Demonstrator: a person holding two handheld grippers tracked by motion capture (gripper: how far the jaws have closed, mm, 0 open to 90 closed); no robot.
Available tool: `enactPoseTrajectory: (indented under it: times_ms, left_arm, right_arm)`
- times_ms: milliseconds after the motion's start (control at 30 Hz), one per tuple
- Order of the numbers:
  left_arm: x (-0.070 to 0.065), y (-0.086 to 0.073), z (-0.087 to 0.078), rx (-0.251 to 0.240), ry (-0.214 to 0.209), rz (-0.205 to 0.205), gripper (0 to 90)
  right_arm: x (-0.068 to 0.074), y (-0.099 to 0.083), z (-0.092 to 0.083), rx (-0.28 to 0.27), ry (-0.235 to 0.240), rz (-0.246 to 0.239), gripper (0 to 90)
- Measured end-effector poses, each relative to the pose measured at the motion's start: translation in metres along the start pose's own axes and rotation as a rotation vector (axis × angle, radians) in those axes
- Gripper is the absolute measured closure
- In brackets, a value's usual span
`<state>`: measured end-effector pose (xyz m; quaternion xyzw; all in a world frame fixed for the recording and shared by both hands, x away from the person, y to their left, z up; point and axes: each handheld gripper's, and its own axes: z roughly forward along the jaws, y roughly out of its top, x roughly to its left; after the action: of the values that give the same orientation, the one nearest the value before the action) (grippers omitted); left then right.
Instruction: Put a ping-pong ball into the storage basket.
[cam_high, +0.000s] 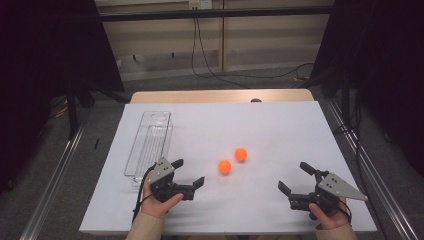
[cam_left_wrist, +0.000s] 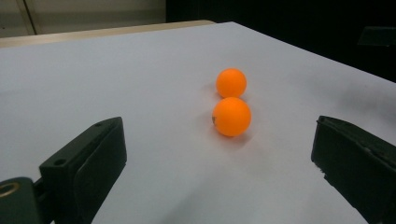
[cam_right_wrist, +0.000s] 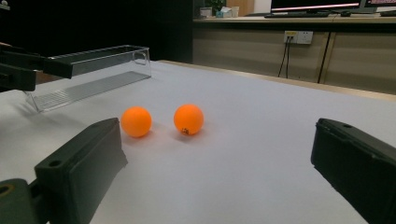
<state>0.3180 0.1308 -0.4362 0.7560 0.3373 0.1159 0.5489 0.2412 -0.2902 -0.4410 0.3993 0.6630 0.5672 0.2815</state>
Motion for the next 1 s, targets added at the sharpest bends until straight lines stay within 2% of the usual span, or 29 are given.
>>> enactPoseTrajectory:
  times_ms: [433, 467, 1000]
  left_arm:
    - [-0.004, -0.001, 0.009, 0.027, -0.013, 0.018, 3.4]
    - [-0.006, -0.001, 0.01, 0.041, -0.018, 0.022, 3.4]
    - [-0.009, -0.002, 0.021, 0.08, -0.029, 0.026, 3.4]
  right_arm:
    - [0.0, 0.0, 0.0, -0.001, 0.0, -0.003, 1.9]
    - [0.0, 0.0, 0.0, -0.001, 0.0, -0.003, 1.9]
    - [0.001, 0.0, 0.0, -0.001, 0.001, -0.009, 2.0]
